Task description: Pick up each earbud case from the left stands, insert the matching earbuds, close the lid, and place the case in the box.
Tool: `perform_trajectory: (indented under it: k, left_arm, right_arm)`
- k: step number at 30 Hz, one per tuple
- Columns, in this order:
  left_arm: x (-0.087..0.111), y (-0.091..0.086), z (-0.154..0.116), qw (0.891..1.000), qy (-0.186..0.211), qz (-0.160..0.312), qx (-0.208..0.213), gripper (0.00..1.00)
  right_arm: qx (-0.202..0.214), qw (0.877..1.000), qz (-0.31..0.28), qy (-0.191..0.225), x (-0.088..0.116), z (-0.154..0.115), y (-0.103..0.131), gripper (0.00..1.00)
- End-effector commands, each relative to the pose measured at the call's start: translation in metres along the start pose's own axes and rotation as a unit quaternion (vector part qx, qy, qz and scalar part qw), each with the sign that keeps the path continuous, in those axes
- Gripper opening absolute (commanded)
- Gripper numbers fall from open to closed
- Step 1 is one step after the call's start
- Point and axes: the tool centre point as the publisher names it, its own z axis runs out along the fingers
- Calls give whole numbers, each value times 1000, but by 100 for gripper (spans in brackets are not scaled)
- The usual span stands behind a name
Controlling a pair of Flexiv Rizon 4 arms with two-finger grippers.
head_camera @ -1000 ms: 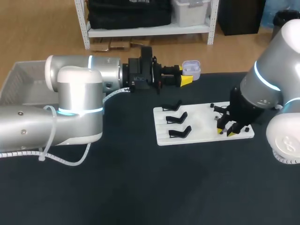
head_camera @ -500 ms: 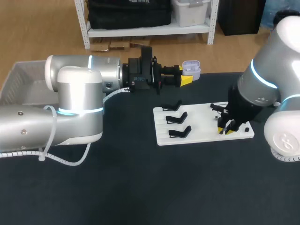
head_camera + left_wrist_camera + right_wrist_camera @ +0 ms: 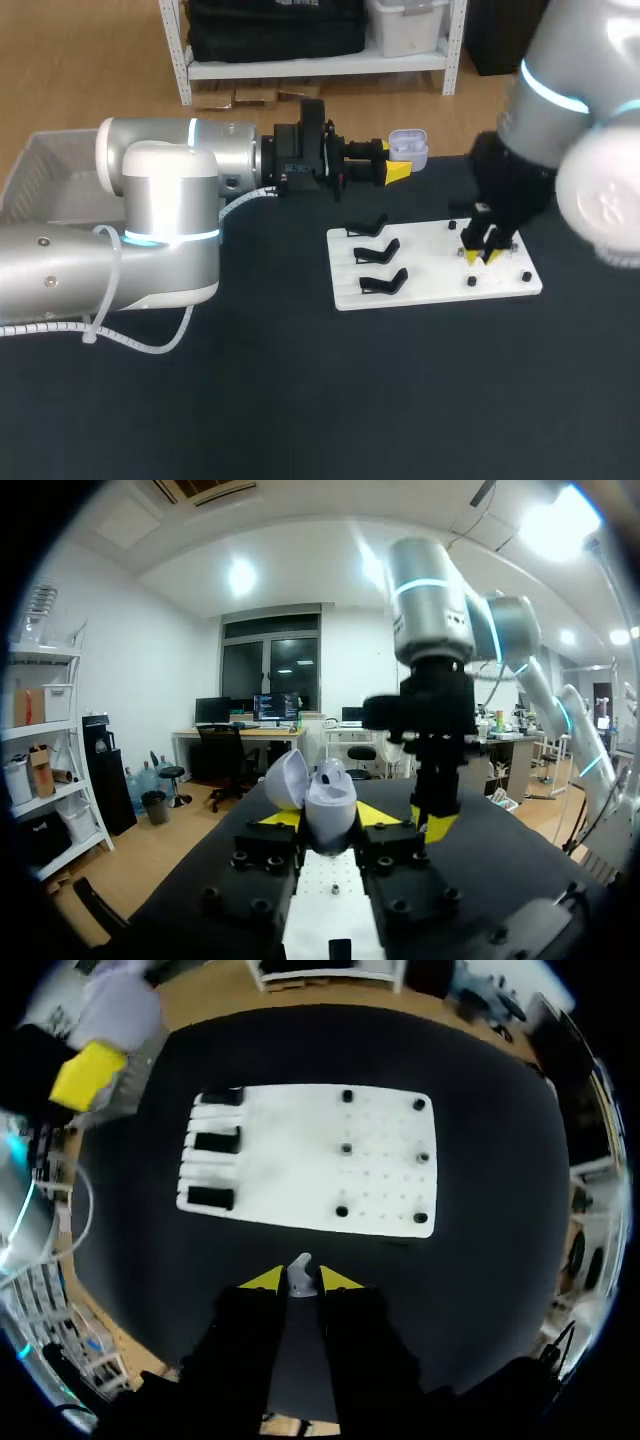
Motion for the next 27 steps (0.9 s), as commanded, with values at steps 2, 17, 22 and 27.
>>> perform_trajectory:
  k: [2,17,22,27]
  left_arm:
    - [0,1,0,1000,0,0,0,0]
    - [0,1,0,1000,0,0,0,0]
    - [0,1,0,1000,0,0,0,0]
    - [0,1,0,1000,0,0,0,0]
  right_arm:
    - [6,996,-66,59,-2,-41,22,0]
    - [6,990,-144,-8,-41,-95,61,0]
    - [3,982,-185,-24,-57,-103,73,0]
    - [3,973,-230,-28,-68,-106,80,0]
